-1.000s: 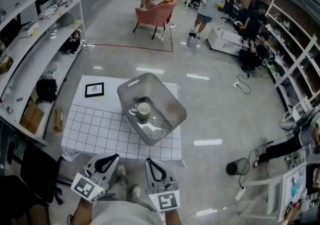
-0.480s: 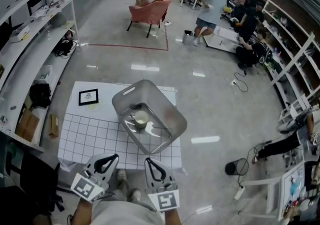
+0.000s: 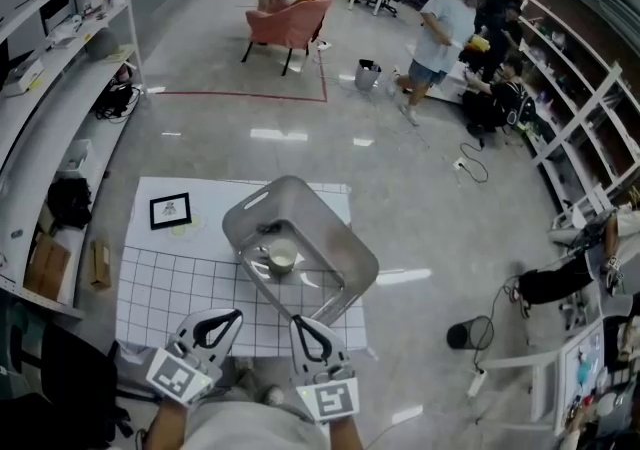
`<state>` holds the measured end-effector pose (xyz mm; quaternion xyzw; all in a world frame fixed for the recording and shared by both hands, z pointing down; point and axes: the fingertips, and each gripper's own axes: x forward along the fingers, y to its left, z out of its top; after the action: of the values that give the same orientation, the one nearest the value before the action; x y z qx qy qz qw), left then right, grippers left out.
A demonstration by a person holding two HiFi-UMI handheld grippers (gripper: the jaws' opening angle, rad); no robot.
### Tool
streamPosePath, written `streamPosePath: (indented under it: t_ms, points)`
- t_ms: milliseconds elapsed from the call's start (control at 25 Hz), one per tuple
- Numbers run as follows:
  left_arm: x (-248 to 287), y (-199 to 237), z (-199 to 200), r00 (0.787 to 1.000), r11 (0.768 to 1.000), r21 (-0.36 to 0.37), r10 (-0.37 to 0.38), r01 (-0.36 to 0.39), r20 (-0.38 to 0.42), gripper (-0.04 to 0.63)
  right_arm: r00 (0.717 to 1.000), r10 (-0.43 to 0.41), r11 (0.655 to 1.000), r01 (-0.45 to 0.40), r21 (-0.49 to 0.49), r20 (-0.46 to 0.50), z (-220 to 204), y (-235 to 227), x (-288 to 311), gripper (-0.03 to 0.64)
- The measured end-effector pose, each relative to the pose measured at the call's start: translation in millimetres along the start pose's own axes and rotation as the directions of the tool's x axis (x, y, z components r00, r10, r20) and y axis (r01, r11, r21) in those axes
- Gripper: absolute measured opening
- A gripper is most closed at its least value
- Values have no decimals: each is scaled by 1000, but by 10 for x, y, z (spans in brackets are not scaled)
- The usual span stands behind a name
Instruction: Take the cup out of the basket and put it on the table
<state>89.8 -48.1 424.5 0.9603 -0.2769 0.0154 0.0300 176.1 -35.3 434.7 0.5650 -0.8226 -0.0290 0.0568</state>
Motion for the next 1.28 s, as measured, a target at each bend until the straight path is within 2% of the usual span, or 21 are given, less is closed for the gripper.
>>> streamPosePath:
  t_ms: [400,680,1000,1280]
  points:
    - [171,479,74,998,998,5,-59,59,31,9,997,-78,997,78,2,-28,29,-76,376,9]
    - [329,655,40,997,997,-23,-72,73,28,9,995,-90,996,89,-24,-51,42,-212,535,9]
    - [604,773,42,999,999,-17,-39,40,12,9,999,-27,999,26,-42,-30,19,-459,765,9]
    - [867,871,12,1000,1000,2,-1,1,2,9,998,23,999,-26,-48,-62,-129,-728,895,9]
